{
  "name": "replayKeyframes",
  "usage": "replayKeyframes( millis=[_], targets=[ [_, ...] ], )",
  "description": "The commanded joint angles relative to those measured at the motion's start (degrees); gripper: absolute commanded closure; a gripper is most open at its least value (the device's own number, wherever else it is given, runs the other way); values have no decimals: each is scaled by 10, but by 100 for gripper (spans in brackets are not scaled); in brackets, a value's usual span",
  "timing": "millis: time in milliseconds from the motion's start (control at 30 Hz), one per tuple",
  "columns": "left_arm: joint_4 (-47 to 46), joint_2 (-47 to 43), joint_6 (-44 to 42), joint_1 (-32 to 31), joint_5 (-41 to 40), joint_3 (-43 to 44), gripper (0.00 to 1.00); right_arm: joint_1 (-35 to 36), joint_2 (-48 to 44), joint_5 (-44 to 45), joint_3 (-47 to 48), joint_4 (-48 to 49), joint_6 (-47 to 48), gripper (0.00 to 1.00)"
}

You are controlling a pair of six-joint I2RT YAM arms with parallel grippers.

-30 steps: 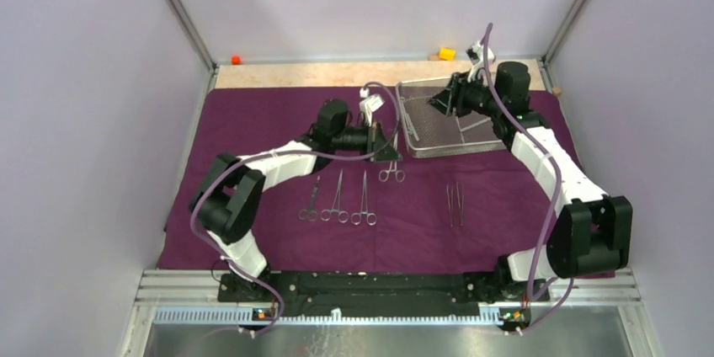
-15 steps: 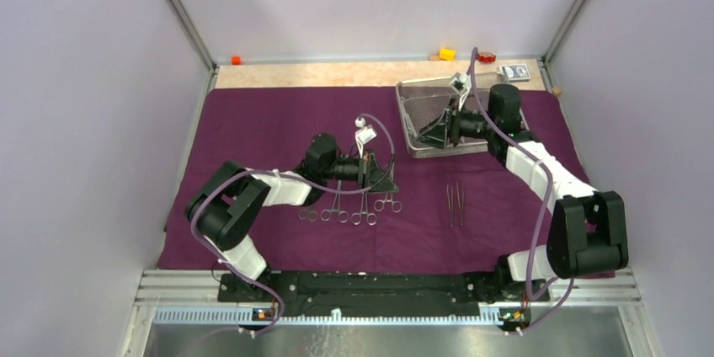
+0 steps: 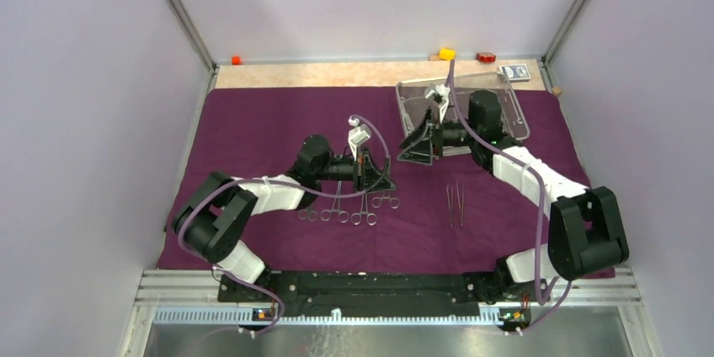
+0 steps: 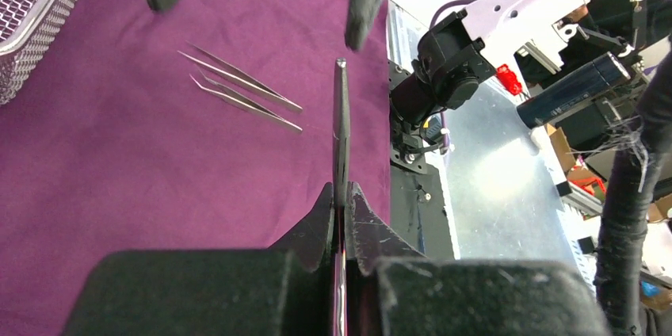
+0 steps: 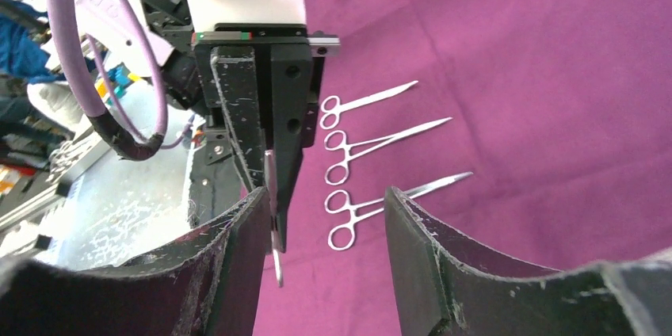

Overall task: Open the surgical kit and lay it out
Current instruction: Place the medical item in the surgical kit.

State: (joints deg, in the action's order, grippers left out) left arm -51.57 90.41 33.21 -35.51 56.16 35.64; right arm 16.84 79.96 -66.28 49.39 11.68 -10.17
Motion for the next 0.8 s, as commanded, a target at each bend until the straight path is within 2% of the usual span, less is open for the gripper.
replayKeyframes(
  millis=[0, 167, 567, 667, 767],
  targets=[
    [-25, -27, -31, 5, 13, -8, 98, 35, 12, -28, 8, 53, -4, 46],
    [-19, -29, -36, 8, 13, -8, 99, 62, 21, -21, 28, 15, 27, 47],
    [4, -26, -55, 8, 7, -7, 100, 86, 31, -17, 53, -27, 54, 60],
    [8, -25, -59, 9, 4, -5, 100, 92, 33, -13, 61, -48, 70, 66],
    [12, -26, -60, 8, 3, -4, 100, 94, 35, -12, 62, -53, 73, 77]
  ],
)
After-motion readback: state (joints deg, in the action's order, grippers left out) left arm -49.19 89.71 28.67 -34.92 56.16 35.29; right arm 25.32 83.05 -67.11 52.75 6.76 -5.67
